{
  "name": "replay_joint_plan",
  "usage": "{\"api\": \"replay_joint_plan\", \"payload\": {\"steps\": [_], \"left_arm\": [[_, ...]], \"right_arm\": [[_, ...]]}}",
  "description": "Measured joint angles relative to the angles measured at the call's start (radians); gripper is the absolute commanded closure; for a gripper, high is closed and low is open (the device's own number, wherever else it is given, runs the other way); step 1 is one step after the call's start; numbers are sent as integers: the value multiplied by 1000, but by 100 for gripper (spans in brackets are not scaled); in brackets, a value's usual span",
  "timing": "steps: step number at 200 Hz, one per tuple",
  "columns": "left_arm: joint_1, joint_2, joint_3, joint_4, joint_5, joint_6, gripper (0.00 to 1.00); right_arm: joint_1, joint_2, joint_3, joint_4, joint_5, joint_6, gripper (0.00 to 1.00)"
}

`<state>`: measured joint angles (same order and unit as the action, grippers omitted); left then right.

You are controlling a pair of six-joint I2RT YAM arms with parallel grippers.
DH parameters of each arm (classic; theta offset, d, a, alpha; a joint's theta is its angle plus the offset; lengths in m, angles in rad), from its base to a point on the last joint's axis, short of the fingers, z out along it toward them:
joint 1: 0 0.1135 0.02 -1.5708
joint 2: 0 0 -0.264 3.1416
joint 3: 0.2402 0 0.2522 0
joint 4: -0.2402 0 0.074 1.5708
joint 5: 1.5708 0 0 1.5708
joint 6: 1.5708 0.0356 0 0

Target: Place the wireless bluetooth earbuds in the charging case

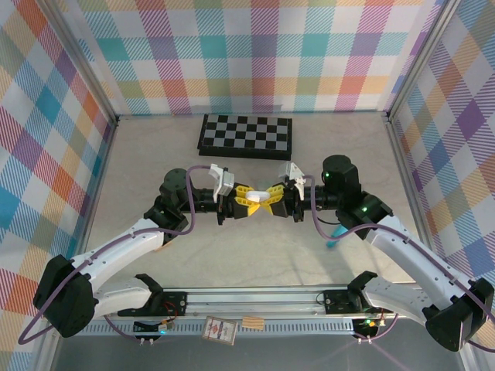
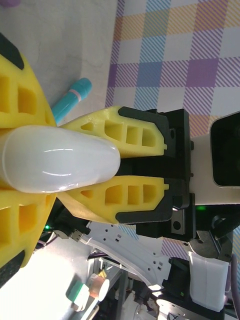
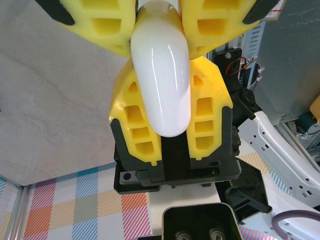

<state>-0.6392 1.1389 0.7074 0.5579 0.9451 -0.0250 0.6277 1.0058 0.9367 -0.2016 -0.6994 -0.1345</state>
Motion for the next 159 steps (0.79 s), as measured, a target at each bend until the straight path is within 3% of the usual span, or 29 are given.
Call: {"api": "replay_joint_plan", "payload": {"steps": [31,54,100,159], "left_arm": [[0,0,0,-1,-1,0,88],[0,0,0,-1,-4,10,66],[0,0,0,-5,-6,18,63],[0,1,0,-6,-13,16,97]], "right_arm": [[0,0,0,0,1,4,100],[-1,-1,0,3,4,8,100],[-1,-1,-2,25,21,9,100],[-6,-6,-6,26,10,8,100]]}}
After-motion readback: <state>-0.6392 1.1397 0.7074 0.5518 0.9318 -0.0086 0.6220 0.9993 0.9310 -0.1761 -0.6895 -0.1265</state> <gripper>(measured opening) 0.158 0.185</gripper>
